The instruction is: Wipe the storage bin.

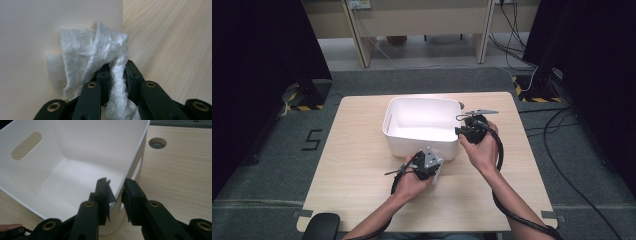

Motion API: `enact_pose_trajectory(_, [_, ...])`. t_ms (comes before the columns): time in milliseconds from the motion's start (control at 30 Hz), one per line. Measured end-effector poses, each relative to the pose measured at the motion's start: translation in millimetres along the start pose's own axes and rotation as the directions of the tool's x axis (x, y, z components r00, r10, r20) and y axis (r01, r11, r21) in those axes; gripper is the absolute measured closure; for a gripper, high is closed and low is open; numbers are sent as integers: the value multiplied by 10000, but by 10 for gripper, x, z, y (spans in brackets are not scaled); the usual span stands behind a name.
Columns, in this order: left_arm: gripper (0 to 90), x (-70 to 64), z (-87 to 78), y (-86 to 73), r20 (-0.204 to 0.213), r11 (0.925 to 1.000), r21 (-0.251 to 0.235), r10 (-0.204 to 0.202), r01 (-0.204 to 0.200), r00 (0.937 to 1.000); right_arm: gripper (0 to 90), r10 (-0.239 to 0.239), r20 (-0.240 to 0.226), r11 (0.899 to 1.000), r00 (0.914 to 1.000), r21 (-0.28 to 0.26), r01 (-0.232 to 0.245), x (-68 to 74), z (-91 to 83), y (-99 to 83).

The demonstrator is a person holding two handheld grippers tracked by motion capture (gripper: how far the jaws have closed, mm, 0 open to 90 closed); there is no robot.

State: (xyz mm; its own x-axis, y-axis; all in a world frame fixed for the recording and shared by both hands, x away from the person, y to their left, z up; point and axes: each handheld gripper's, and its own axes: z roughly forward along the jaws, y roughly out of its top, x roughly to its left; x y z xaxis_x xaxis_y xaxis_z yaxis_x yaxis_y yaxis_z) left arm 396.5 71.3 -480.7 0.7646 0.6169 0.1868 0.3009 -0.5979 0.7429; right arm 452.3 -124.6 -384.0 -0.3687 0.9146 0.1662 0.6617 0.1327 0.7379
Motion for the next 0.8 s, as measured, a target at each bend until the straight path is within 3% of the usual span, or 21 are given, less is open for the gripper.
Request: enact_pose_trajectory(800, [771,9,-203,204,-92,9977,-669,57,-63,9999,743,47,-14,10000,10000,18,-47,-4,2,3])
